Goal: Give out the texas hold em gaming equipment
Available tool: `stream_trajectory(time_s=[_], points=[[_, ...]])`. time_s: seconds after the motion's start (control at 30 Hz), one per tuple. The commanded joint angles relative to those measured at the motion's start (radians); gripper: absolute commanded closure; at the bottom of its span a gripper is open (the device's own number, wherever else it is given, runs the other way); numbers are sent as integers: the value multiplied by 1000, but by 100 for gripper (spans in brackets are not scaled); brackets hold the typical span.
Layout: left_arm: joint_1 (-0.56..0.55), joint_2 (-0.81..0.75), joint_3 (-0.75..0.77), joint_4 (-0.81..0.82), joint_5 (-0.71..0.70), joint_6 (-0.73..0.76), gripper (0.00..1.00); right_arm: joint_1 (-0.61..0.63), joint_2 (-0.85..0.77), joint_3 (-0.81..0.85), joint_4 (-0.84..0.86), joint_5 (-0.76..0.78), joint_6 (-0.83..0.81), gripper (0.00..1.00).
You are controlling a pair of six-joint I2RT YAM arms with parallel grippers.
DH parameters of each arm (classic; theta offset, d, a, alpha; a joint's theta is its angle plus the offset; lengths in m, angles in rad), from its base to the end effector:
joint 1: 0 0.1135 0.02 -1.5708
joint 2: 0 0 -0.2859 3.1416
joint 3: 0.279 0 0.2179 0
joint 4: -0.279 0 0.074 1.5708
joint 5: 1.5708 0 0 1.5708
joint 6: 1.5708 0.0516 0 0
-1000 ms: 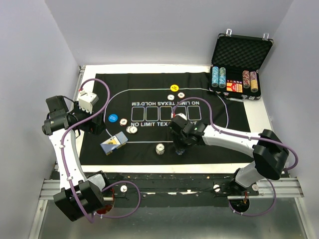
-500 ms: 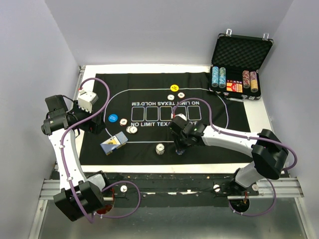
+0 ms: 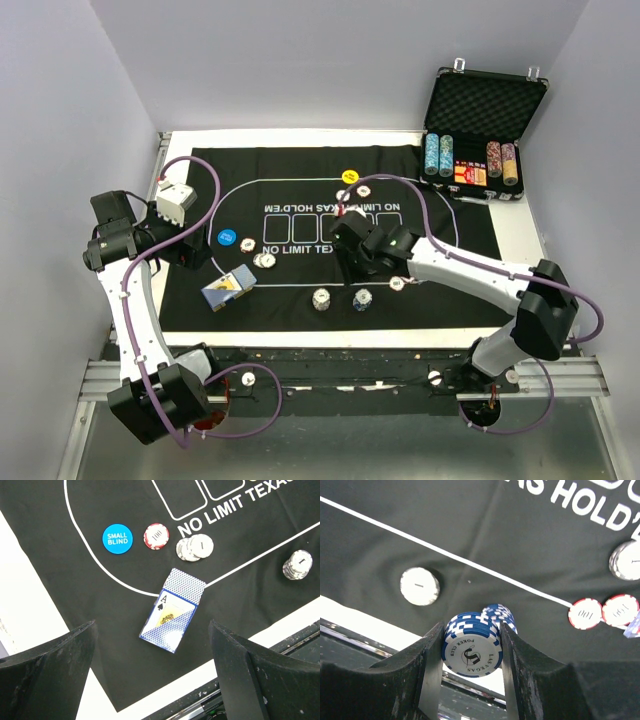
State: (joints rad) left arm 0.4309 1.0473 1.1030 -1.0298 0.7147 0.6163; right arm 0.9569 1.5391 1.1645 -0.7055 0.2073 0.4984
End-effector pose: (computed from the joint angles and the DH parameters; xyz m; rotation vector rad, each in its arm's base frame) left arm 0.1471 0.0304 0.3392 0.4675 2.2256 -0.3832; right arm 0.1737 0.2281 0.2687 -0.5311 2.5776 0.2338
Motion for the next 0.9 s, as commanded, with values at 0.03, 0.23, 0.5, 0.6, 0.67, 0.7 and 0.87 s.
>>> stream_trajectory(time_s=[0.03,0.23,0.5,0.6,0.67,0.7,0.87], points=[[8,-10,0,10,19,-7,1,9,71,121,9,-5,-60,66],[8,-1,-3,22,23,-30,1,22,323,341,77,-77,-127,66],[8,-18,-9,31,11,-38,1,49,686,718,20,-120,-190,66],[6,-18,-12,36,8,-38,1,71,757,779,17,-128,-192,66],[8,-13,-14,36,11,-38,1,78,786,810,14,-132,-190,66],[8,-10,-15,36,11,-36,1,83,794,822,12,-135,-190,66],[6,-6,-17,40,9,-35,1,101,822,833,17,-149,-189,64]])
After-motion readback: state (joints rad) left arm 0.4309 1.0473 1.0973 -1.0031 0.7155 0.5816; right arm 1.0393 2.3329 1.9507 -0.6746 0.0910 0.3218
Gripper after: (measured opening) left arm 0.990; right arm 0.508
